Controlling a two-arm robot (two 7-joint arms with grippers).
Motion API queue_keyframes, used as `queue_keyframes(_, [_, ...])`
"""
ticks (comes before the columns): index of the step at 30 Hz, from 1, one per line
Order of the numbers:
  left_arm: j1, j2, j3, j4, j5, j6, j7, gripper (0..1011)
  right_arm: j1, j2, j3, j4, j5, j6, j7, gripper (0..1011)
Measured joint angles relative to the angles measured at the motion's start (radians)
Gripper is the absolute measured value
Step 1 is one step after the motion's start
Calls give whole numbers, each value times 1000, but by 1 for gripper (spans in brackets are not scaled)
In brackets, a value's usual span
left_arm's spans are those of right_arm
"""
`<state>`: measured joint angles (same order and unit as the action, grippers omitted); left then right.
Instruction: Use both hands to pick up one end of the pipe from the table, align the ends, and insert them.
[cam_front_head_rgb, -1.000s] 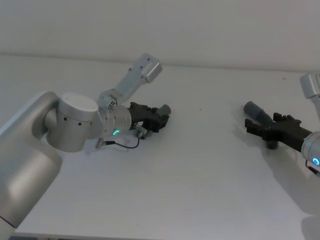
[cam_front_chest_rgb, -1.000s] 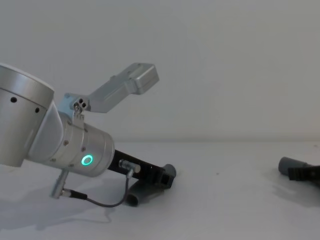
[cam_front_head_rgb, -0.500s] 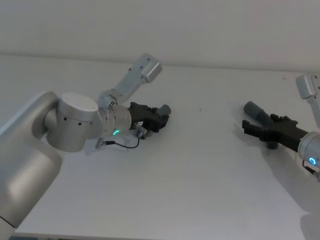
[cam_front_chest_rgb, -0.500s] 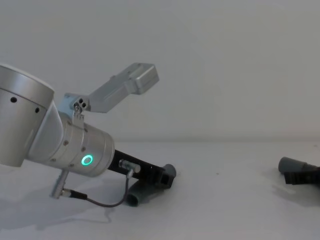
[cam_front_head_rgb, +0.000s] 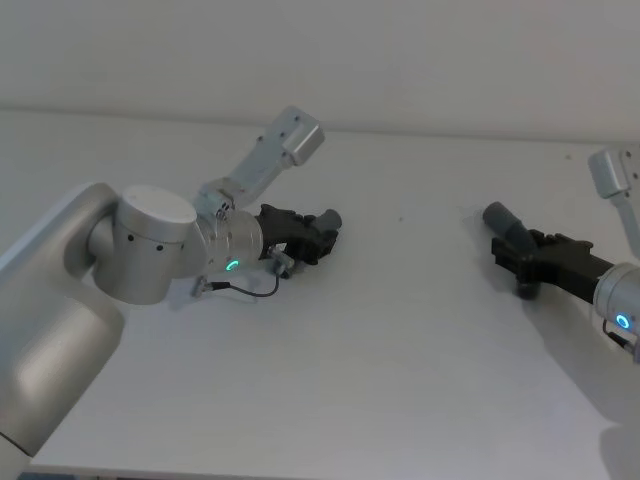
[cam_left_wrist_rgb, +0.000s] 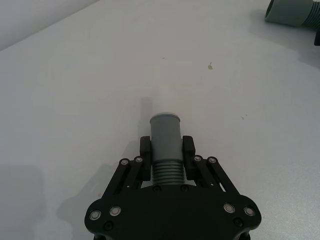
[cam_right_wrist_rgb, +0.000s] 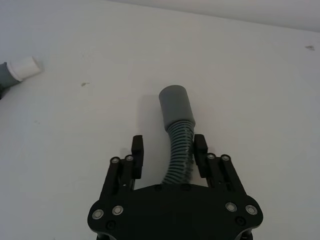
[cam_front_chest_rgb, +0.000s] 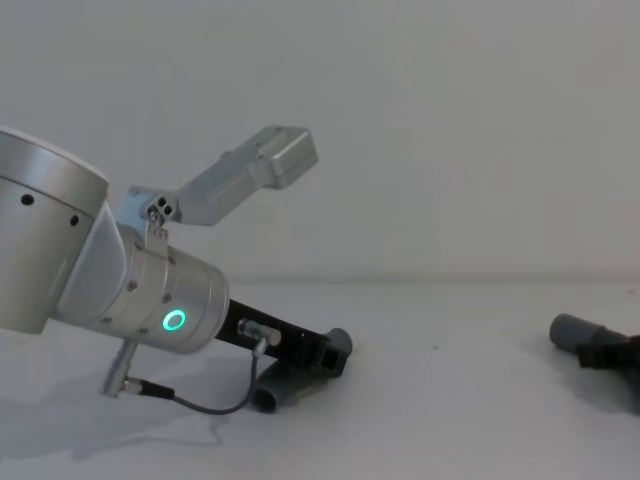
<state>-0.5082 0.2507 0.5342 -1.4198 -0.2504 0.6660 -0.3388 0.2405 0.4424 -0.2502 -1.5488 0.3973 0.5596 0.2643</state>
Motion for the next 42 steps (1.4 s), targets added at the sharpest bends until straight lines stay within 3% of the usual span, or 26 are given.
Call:
queue_keyframes(8, [0,0,0,0,0,0,0,354,2,-1,-1,3,-1,-1,1,349])
queue_keyframes(15, [0,0,0,0,0,0,0,354,2,-1,-2,4,-1,-1,2,178])
queue_keyframes(33, [-4,2,0,0,4,0,-6,354,-1,-5,-1,3,0,-12,2,159])
queue_keyframes(42, [-26,16,3,-13,11,-17,-38,354,-14,-19,15,-11,14,-83,0,157])
